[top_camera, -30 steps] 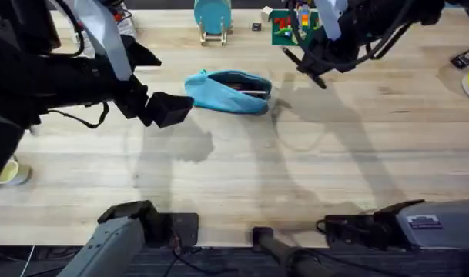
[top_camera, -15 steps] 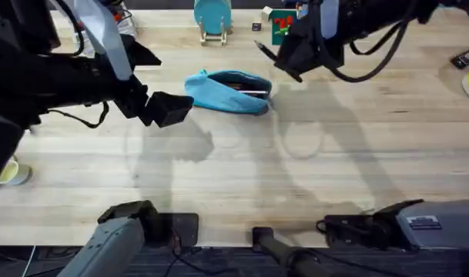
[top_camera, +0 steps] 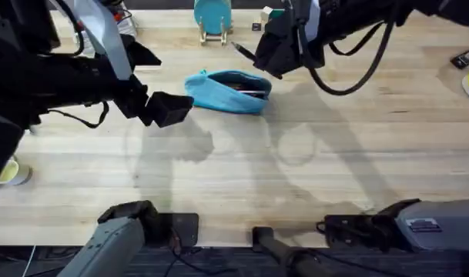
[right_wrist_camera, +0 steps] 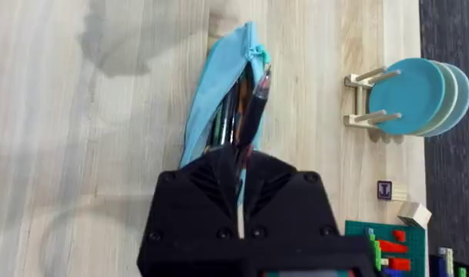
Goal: Unzip the bag, pick up the pens from the table one at a time and place them inside, then zip the bag closed.
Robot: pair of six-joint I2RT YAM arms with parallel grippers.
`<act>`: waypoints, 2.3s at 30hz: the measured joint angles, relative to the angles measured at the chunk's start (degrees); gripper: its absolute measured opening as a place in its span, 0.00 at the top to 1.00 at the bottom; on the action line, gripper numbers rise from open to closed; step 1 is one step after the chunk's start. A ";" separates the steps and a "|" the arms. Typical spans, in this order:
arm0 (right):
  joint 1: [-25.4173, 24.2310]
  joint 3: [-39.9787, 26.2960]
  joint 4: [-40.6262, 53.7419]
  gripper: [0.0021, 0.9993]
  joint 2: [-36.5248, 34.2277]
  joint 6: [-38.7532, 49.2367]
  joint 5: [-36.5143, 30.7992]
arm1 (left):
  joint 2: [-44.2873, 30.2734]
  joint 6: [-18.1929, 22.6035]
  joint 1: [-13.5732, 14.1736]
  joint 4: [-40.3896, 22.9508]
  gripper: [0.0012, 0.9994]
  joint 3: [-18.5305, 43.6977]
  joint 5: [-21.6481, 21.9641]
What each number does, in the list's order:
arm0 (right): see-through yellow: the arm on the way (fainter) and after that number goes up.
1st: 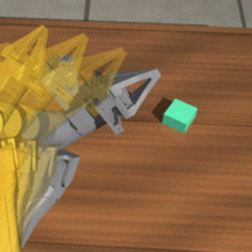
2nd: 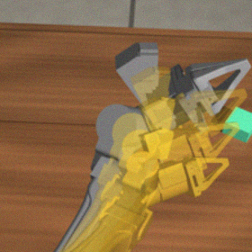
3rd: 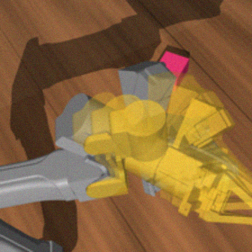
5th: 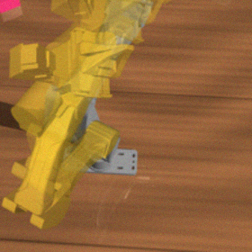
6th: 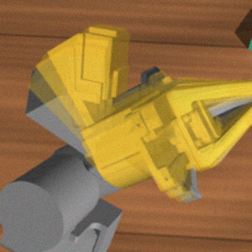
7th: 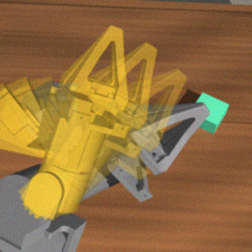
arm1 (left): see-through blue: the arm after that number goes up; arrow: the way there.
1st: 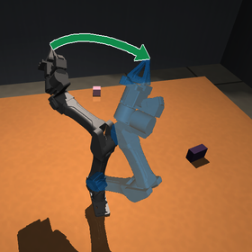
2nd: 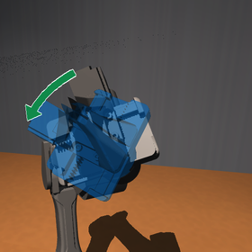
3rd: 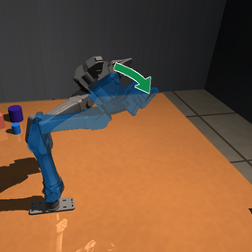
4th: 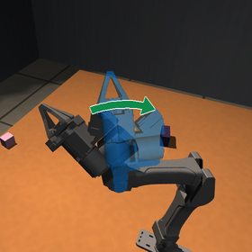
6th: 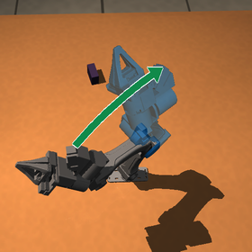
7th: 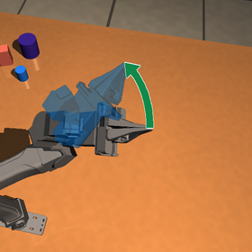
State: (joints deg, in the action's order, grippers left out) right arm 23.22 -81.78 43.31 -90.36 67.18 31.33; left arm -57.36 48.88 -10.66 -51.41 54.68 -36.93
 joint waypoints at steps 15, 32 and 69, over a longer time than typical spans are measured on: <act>2.47 0.00 -1.23 0.97 -3.95 0.17 0.00 | 0.00 0.00 0.00 -0.01 0.01 0.00 0.00; 3.92 0.02 -5.46 0.97 -11.08 0.17 -0.01 | 0.00 0.00 0.00 -0.01 0.01 0.00 0.00; 3.98 0.11 -11.67 0.68 -16.54 -3.61 -0.02 | 0.00 0.00 0.00 -0.01 0.01 0.00 0.00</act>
State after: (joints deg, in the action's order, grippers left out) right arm 27.20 -81.67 31.64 -106.89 63.57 31.31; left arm -57.36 48.88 -10.66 -51.42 54.68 -36.93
